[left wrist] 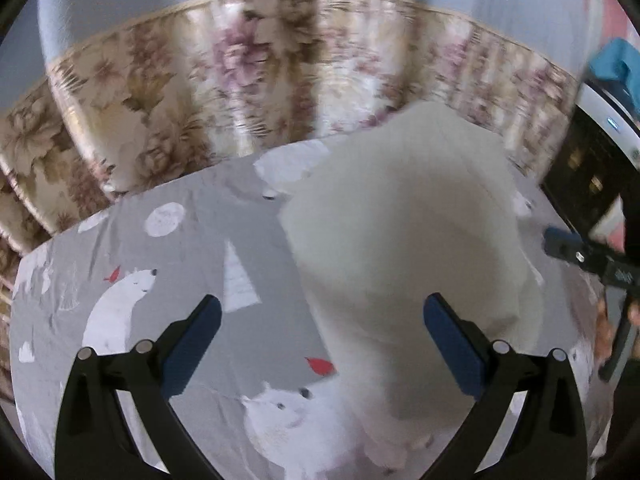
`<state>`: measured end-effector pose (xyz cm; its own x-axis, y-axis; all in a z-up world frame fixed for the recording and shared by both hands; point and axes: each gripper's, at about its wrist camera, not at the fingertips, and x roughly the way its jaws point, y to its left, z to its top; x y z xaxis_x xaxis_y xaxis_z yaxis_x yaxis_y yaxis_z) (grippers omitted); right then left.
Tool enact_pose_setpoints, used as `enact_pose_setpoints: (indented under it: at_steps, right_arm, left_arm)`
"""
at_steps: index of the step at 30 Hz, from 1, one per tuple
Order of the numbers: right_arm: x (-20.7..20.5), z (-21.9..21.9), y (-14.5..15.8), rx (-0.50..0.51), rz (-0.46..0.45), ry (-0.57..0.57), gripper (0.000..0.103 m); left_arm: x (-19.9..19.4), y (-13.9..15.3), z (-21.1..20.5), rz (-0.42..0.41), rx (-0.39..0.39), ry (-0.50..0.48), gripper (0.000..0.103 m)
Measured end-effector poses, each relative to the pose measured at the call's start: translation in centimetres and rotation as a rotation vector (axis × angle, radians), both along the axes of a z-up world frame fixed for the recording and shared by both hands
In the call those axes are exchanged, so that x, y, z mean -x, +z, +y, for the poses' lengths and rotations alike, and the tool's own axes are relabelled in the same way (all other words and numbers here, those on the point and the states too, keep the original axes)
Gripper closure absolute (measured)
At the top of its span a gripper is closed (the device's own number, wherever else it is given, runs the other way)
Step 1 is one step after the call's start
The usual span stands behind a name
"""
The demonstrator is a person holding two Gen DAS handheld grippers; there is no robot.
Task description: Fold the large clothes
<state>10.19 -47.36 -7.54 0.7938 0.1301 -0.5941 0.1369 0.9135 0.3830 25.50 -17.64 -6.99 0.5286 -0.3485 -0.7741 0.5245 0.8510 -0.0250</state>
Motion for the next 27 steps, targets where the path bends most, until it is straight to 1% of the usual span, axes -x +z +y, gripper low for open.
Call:
enact_pose_setpoints:
  at_steps: [1, 2, 3, 5, 7, 8, 9, 11, 12, 13, 15, 17, 20, 23, 24, 26, 27]
  right_arm:
    - [-0.3, 0.1, 0.3, 0.008, -0.017, -0.008, 0.021]
    - [-0.7, 0.5, 0.7, 0.028, -0.036, -0.007, 0.023]
    - [-1.3, 1.3, 1.6, 0.068, -0.07, 0.002, 0.025]
    - [-2.4, 2.3, 3.0, 0.107, -0.099, 0.028, 0.027]
    - [-4.2, 3.5, 4.2, 0.151, -0.106, 0.065, 0.027]
    - [-5.2, 3.8, 4.3, 0.162, -0.093, 0.076, 0.029]
    - [-6.7, 4.2, 3.9, 0.18, -0.055, 0.092, 0.032]
    - [-8.9, 4.4, 2.4, 0.228, 0.028, 0.097, 0.047]
    - [-10.1, 4.3, 1.0, 0.276, 0.09, 0.083, 0.053]
    - [-10.8, 3.9, -0.3, 0.301, 0.129, 0.074, 0.057]
    - [-11.7, 2.9, -2.1, 0.276, 0.15, 0.088, 0.056]
    - [-12.1, 2.2, -2.5, 0.262, 0.152, 0.101, 0.055]
    - [-12.4, 1.9, -2.9, 0.283, 0.162, 0.113, 0.052]
    - [-12.2, 1.8, -2.4, 0.279, 0.173, 0.109, 0.051]
    - [-11.8, 1.7, -1.8, 0.259, 0.169, 0.092, 0.052]
    - [-9.7, 2.2, -0.7, 0.242, 0.135, 0.083, 0.051]
    - [-7.9, 3.0, 0.2, 0.253, 0.106, 0.094, 0.05]
  left_arm:
    - [-0.6, -0.1, 0.1, 0.013, 0.011, 0.018, 0.002]
    - [-1.1, -0.2, 0.1, 0.027, 0.022, 0.021, 0.002]
    - [-1.5, -0.4, -0.3, 0.047, 0.032, 0.016, 0.002]
    - [-2.2, -0.7, -1.0, 0.045, 0.015, 0.025, 0.002]
    - [-2.9, -1.1, -1.9, 0.027, -0.017, 0.03, 0.002]
    - [-3.2, -1.5, -2.3, 0.033, -0.026, 0.025, 0.002]
    - [-3.6, -2.0, -2.6, 0.046, -0.028, 0.026, 0.001]
    - [-3.8, -3.1, -2.9, 0.062, -0.029, 0.019, 0.001]
    - [-3.7, -3.4, -3.1, 0.058, -0.036, 0.012, 0.001]
    - [-3.7, -3.8, -3.2, 0.051, -0.044, -0.001, 0.001]
    - [-3.8, -4.3, -3.4, 0.054, -0.038, -0.022, 0.001]
    - [-4.0, -4.4, -3.5, 0.059, -0.03, -0.032, 0.001]
    - [-4.3, -4.4, -3.8, 0.071, -0.024, -0.041, 0.001]
    - [-4.3, -4.1, -3.5, 0.097, -0.012, -0.042, 0.001]
    - [-3.9, -3.9, -3.1, 0.112, -0.009, -0.037, 0.001]
    - [-3.0, -3.4, -2.4, 0.11, -0.014, -0.036, 0.001]
    - [-2.2, -2.8, -2.0, 0.084, -0.03, -0.052, 0.002]
